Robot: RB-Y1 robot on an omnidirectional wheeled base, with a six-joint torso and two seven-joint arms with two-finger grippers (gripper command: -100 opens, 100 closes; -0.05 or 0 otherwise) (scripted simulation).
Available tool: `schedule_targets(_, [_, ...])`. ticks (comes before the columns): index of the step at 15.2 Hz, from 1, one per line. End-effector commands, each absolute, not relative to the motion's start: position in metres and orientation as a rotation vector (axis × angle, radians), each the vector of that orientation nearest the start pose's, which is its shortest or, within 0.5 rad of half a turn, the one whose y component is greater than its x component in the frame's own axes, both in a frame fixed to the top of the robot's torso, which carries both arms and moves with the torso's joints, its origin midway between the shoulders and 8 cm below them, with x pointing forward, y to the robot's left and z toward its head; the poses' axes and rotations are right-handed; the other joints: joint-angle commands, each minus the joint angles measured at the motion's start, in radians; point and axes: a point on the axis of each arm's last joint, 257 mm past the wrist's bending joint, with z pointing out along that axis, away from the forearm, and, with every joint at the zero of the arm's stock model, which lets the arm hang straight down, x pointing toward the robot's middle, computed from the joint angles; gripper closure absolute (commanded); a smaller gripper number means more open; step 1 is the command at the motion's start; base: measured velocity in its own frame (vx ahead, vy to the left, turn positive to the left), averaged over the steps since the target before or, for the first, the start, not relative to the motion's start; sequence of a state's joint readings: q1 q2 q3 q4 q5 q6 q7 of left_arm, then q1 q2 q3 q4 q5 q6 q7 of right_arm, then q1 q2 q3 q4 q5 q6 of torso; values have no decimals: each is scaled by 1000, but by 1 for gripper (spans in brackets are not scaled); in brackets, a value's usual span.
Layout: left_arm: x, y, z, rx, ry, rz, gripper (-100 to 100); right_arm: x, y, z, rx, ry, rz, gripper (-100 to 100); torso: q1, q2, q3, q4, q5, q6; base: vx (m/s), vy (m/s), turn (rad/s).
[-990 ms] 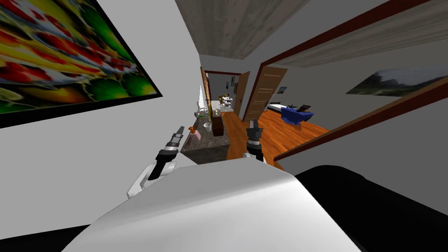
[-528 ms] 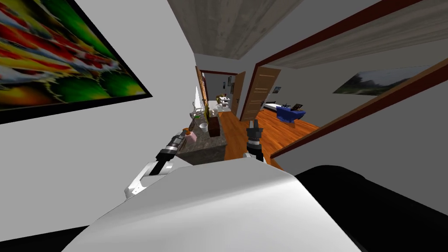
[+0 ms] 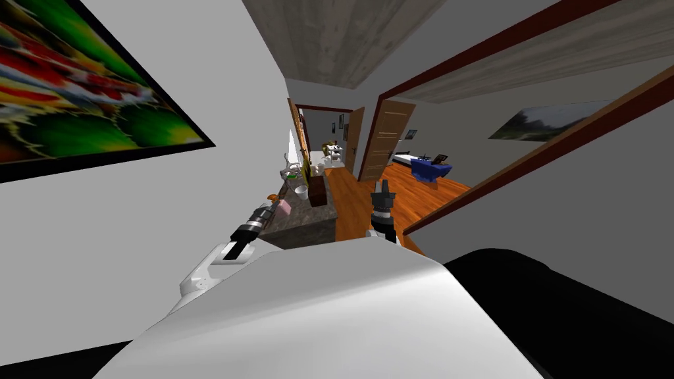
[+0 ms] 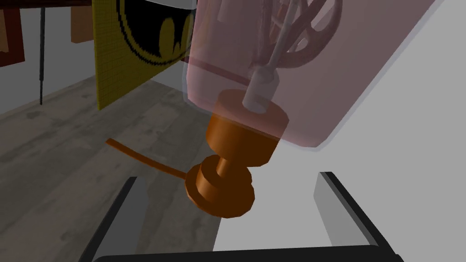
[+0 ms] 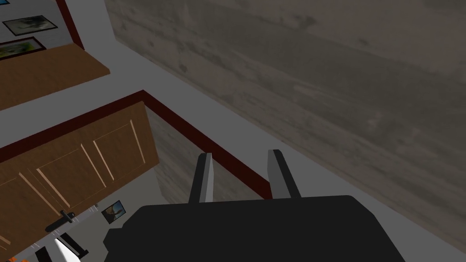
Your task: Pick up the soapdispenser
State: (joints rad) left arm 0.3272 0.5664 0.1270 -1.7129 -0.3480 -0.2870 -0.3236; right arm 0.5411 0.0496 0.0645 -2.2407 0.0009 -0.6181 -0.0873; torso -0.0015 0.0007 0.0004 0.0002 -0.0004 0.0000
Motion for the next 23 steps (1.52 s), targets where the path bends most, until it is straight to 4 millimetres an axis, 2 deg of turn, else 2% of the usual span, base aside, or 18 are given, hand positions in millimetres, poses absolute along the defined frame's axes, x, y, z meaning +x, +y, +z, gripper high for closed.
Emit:
schedule_targets(1, [447,414,-198,-152,1550,-262,-100,330,-266,17,696,514,1438,0,0,0,0,0,0,0,-5,-20,-37])
schedule_targets(2, [447,416,-200,-150,1555,-252,-100,330,-266,17,696,514,1438,0,0,0,0,0,0,0,-5,-14,-30])
schedule_targets(3, [447,408,-197,-155,1543,-275,-100,330,-266,17,696,514,1438,0,0,0,0,0,0,0,0,0,0])
schedule_targets(4, [444,434,-194,-153,1536,-247,-100,330,-266,17,696,514,1438,0,1,0,0,0,0,0,-23,-45,-145])
schedule_targets(5, [442,441,-203,-166,1552,-239,-100,330,-266,17,696,514,1439,0,-1,1,0,0,0,1,-27,-75,-180])
schedule_targets(6, [441,459,-195,-166,1539,-220,-100,330,-266,17,696,514,1439,0,-2,1,1,0,0,0,-33,-114,-239])
schedule_targets(9, [435,472,-208,-183,1558,-209,-100,330,-266,17,697,514,1439,0,-5,1,1,0,-1,0,-8,-87,-119])
schedule_targets(10, [432,493,-195,-179,1535,-192,-100,330,-266,17,697,514,1439,0,-4,0,0,0,-1,0,-6,-57,-95])
schedule_targets(12, [427,503,-210,-199,1558,-183,-100,330,-266,17,696,514,1439,0,-3,1,0,0,-1,0,-11,-66,-127])
schedule_targets(13, [423,521,-194,-191,1531,-169,-100,330,-266,17,696,514,1439,0,-3,1,0,0,-1,0,-21,-79,-199])
schedule_targets(15, [416,532,-211,-217,1557,-158,-100,330,-266,17,696,514,1439,0,-5,1,1,0,-1,1,-7,-83,-154])
schedule_targets(16, [416,534,-212,-221,1560,-156,-100,330,-266,17,697,514,1439,0,-4,1,0,0,-1,0,12,-42,2])
schedule_targets(17, [409,554,-200,-218,1538,-143,-100,330,-266,17,697,514,1438,0,-3,0,0,0,-1,0,-8,-61,-124])
schedule_targets(19, [404,563,-212,-242,1557,-132,-100,330,-266,17,696,514,1439,0,-3,1,1,0,-1,0,-7,-65,-142])
schedule_targets(20, [399,580,-195,-237,1530,-121,-100,330,-266,17,696,514,1439,0,-3,1,0,0,-1,0,-9,-68,-172])
schedule_targets(22, [390,591,-210,-266,1552,-110,-100,330,-266,17,696,514,1439,0,-4,1,1,0,-1,1,0,-80,-142])
schedule_targets(23, [385,607,-193,-260,1523,-101,-100,330,-266,17,697,514,1439,0,-4,1,0,0,-1,0,5,-100,-173])
